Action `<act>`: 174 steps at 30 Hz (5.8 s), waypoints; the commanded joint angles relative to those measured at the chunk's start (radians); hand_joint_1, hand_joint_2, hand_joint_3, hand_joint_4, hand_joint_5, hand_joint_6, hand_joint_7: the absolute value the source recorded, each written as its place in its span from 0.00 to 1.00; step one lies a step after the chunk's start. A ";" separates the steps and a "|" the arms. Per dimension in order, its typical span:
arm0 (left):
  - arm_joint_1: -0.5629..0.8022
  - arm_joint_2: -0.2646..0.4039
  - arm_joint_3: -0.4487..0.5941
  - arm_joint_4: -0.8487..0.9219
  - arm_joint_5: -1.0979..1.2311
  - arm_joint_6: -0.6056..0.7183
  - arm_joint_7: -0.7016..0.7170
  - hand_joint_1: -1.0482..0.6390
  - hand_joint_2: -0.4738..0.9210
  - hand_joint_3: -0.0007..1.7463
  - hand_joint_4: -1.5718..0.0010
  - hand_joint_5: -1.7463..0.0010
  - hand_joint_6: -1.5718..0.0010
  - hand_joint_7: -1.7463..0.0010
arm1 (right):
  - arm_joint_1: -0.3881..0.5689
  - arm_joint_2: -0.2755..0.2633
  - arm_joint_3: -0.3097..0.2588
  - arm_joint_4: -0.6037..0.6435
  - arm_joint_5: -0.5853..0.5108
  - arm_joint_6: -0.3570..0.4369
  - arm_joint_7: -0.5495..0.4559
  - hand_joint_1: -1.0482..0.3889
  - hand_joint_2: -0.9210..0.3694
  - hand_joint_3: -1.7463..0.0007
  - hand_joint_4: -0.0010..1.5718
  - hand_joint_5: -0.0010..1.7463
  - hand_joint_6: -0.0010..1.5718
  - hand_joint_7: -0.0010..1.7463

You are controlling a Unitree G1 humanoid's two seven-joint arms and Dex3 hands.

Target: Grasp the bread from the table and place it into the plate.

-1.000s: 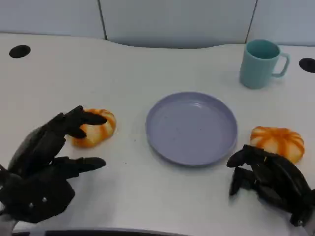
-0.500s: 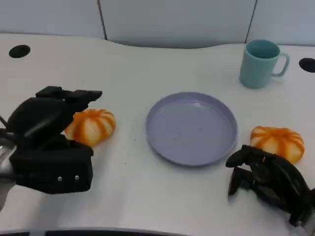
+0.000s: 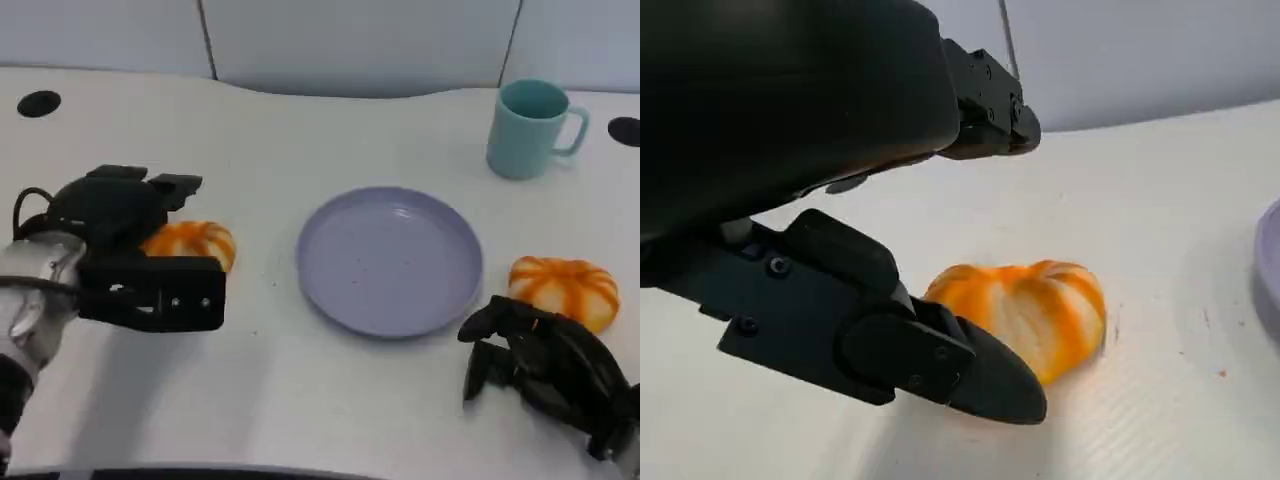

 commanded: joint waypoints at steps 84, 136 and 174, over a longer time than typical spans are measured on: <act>-0.159 -0.213 -0.093 0.527 -0.150 -0.013 0.408 0.48 0.98 0.03 0.55 0.04 0.62 0.11 | 0.083 -0.004 0.000 -0.047 0.020 0.069 0.014 0.36 0.00 0.94 0.38 0.93 0.46 0.60; -0.351 -0.412 -0.194 0.496 -0.085 -0.213 0.414 0.45 0.73 0.53 0.45 0.00 0.60 0.01 | 0.059 0.010 0.008 -0.019 0.022 0.070 0.011 0.35 0.00 0.95 0.39 0.95 0.48 0.58; -0.399 -0.448 -0.255 0.512 -0.032 -0.098 0.164 0.10 1.00 0.02 1.00 0.48 1.00 0.49 | 0.062 0.018 0.010 -0.033 0.036 0.099 0.019 0.36 0.00 0.96 0.40 0.92 0.49 0.55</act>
